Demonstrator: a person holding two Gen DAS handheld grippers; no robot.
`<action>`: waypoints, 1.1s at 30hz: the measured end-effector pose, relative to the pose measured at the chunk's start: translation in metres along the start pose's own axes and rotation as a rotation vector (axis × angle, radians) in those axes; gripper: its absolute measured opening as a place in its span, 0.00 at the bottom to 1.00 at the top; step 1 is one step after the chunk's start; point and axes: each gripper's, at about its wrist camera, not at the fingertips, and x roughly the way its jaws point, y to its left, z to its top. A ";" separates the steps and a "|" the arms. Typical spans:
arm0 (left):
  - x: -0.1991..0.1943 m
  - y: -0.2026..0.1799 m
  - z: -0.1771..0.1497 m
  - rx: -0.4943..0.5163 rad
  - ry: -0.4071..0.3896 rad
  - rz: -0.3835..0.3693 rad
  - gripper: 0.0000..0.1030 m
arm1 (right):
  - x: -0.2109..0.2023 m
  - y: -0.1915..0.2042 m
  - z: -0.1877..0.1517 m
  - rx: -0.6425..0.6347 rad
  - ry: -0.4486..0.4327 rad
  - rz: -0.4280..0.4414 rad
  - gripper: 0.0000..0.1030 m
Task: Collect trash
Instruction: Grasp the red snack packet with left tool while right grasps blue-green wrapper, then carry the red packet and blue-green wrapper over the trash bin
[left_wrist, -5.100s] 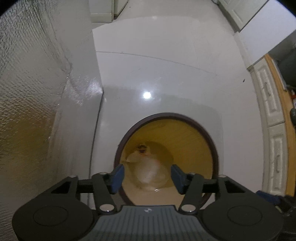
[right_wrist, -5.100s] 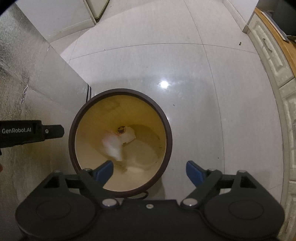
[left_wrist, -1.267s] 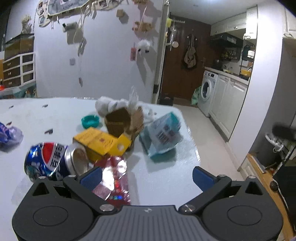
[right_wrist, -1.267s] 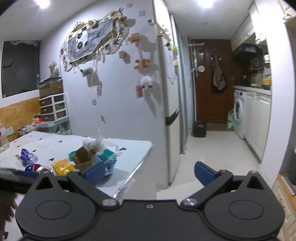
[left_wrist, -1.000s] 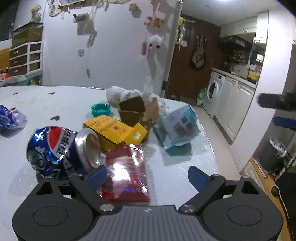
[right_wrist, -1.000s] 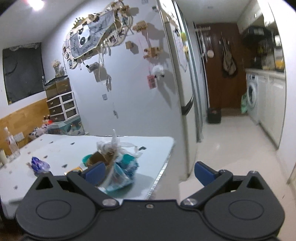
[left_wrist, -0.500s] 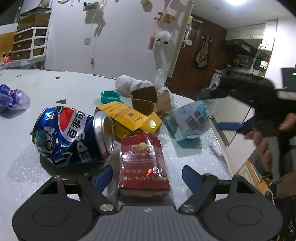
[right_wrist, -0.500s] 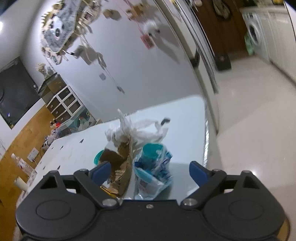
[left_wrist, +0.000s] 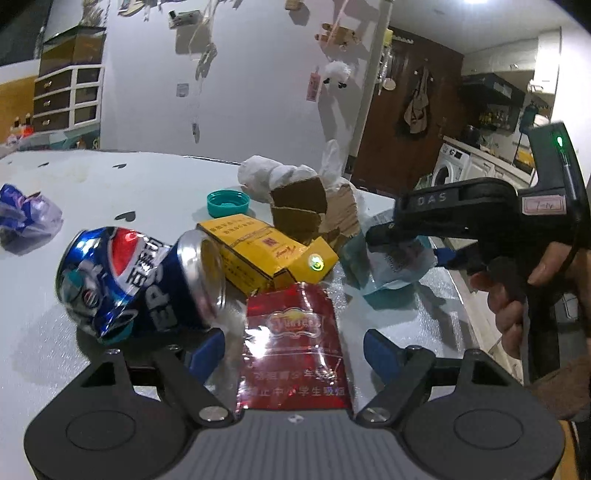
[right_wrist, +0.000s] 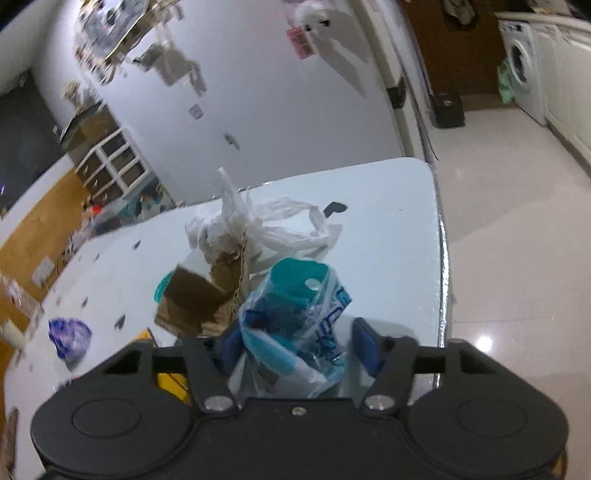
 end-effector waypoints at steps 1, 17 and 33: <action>0.001 -0.001 0.000 0.007 -0.001 0.002 0.80 | 0.000 0.002 -0.001 -0.027 0.000 -0.001 0.55; -0.005 -0.002 -0.004 0.029 -0.006 -0.013 0.53 | -0.046 0.017 -0.047 -0.267 -0.010 0.000 0.40; -0.050 -0.008 -0.003 0.009 -0.022 0.000 0.52 | -0.105 0.017 -0.086 -0.294 -0.040 -0.027 0.38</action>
